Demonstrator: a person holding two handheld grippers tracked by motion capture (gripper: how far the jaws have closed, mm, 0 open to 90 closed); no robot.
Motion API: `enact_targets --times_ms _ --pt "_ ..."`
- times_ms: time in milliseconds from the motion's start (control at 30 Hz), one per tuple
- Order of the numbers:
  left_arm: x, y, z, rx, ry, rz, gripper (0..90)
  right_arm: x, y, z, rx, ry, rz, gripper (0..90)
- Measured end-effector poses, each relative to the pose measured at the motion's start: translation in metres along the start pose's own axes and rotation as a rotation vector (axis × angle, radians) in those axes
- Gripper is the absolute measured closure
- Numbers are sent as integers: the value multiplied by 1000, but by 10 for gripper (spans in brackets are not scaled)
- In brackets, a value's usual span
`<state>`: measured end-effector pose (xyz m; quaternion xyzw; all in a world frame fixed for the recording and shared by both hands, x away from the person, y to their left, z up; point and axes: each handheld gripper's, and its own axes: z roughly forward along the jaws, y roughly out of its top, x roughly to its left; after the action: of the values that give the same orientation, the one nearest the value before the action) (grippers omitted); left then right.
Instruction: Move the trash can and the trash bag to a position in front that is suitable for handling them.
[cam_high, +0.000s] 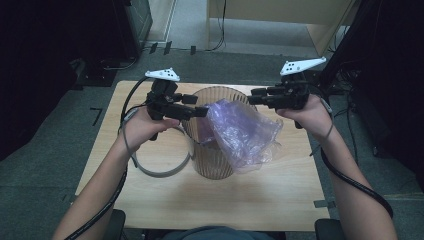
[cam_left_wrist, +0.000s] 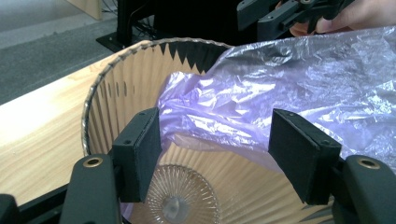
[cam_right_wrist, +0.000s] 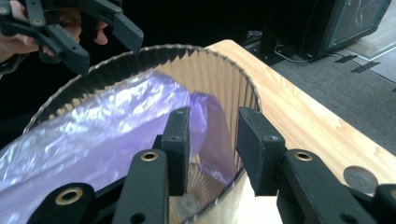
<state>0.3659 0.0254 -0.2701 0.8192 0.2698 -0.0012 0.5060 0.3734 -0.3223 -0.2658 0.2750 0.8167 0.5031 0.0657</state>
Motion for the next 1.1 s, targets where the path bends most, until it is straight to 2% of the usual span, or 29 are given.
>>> enact_targets --times_ms 200,367,433,567,733,767,933,1100 --pt "-4 -6 1 12 -9 5 334 4 -11 -7 -1 2 -3 642" --pt "-11 -7 1 14 -28 14 331 14 -18 -16 -23 42 -1 613" --pt "-16 -8 5 21 -40 24 326 23 -21 -18 -29 64 -13 599" --pt "-24 -10 9 30 -60 45 318 34 -25 -15 -25 105 -17 551" --pt "-33 -12 12 46 -74 70 312 43 -30 -11 -24 123 -26 495" --pt "-35 -12 12 49 -78 71 311 50 -33 -9 -26 138 -29 465" --pt "-47 -19 11 65 -97 102 311 61 -38 -8 -27 159 -35 449" --pt "-53 -26 15 92 -119 115 310 73 -42 -5 -21 184 -56 446"
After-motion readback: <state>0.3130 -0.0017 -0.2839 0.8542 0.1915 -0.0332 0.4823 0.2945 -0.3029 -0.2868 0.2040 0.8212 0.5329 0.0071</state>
